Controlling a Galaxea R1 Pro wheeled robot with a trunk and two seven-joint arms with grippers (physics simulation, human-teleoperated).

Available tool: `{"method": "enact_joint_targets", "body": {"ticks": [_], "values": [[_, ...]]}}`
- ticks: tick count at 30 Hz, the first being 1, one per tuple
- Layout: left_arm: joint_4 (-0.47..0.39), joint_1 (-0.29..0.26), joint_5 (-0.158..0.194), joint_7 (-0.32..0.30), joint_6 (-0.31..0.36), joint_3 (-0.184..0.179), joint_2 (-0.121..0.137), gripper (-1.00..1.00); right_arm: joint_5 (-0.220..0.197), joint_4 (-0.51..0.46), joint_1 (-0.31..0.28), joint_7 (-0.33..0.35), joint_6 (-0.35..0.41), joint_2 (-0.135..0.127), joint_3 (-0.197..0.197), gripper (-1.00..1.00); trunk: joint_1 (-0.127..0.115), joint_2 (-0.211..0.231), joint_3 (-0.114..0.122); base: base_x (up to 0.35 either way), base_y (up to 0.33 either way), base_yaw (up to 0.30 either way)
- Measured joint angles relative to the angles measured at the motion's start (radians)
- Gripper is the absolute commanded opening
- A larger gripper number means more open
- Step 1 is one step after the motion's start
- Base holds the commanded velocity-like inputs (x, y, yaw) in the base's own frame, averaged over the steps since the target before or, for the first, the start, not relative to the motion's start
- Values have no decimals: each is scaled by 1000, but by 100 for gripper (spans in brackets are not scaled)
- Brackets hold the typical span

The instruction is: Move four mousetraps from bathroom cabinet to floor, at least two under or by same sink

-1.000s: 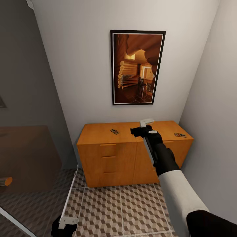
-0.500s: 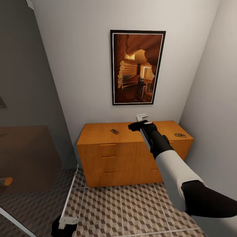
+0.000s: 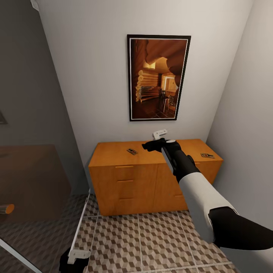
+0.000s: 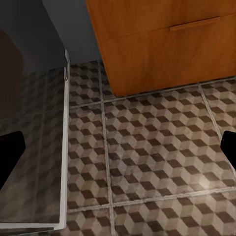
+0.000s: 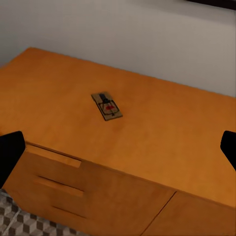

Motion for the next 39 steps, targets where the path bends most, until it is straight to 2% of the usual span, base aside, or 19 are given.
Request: {"method": "enact_joint_targets", "body": {"ticks": [21, 28, 39], "values": [[0, 0, 0, 0, 0, 0, 0, 100, -3, 12, 2, 26, -4, 0, 2, 100, 0, 0, -2, 0, 0, 0], [0, 0, 0, 0, 0, 0, 0, 100, -3, 16, 3, 84, -4, 0, 1, 100, 0, 0, -11, 0, 0, 0], [0, 0, 0, -1, 0, 0, -1, 100, -2, 32, 3, 99, -24, 0, 0, 100, 0, 0, -28, 0, 0, 0]]}}
